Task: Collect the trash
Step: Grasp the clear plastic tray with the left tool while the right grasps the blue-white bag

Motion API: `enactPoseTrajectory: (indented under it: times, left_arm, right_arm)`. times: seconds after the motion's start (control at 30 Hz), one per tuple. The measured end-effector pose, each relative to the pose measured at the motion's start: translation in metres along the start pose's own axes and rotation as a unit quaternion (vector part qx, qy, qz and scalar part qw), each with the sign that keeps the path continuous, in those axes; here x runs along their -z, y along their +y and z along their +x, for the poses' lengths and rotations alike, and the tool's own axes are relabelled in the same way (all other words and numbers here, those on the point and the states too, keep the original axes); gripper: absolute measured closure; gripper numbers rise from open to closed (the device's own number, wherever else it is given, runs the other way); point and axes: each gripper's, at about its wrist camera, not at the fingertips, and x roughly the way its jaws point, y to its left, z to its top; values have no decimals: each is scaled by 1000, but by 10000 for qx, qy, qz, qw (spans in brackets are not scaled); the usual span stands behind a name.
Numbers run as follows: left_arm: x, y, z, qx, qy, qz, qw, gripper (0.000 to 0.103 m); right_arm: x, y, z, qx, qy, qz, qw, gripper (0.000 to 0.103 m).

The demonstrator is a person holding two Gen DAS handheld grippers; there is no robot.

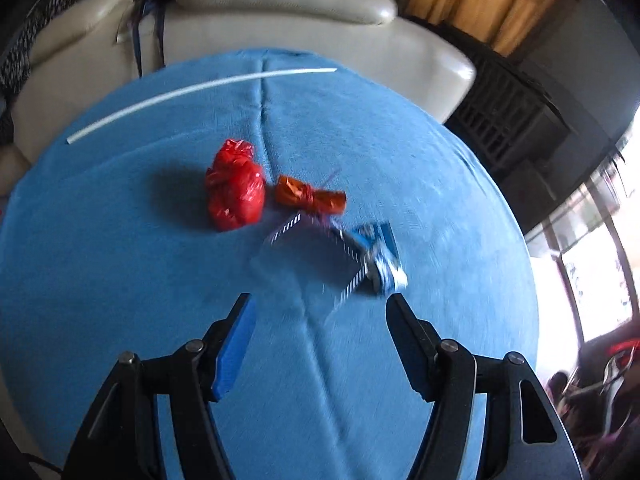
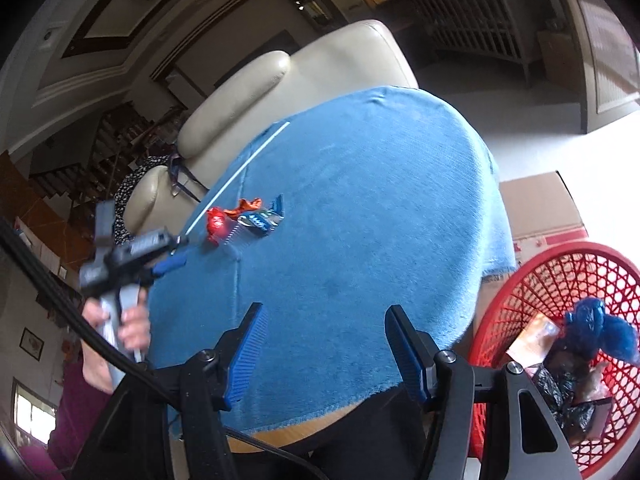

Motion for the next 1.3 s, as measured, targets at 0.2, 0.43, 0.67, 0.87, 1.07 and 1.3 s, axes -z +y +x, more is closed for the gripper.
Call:
enactPoseTrajectory:
  times: [0.2, 0.43, 0.67, 0.87, 1.07, 1.3]
  left_arm:
    - [-31, 1, 37, -85, 423, -635, 9971, 35]
    - [-27, 1, 66, -157, 720, -781, 9942, 35]
    - [-11, 9, 74, -185, 933, -530, 9941, 42]
    - [13, 26, 57, -296, 1185, 156, 9924, 50]
    - [36, 49, 36, -128, 1425, 674, 9874, 51]
    - [52, 80, 3, 112, 1265, 917, 9877, 40]
  right_arm:
    - [0, -18, 8, 44, 93, 201, 9997, 38]
    - [-3, -26, 14, 83, 166, 284, 9994, 38]
    - [-5, -20, 20, 102, 230, 174, 9995, 38]
    - [-18, 5, 41, 64, 380, -151, 9991, 38]
    - [-43, 50, 93, 1, 682, -670, 9954, 38]
    - [-69, 113, 176, 106, 936, -1514, 9840, 38]
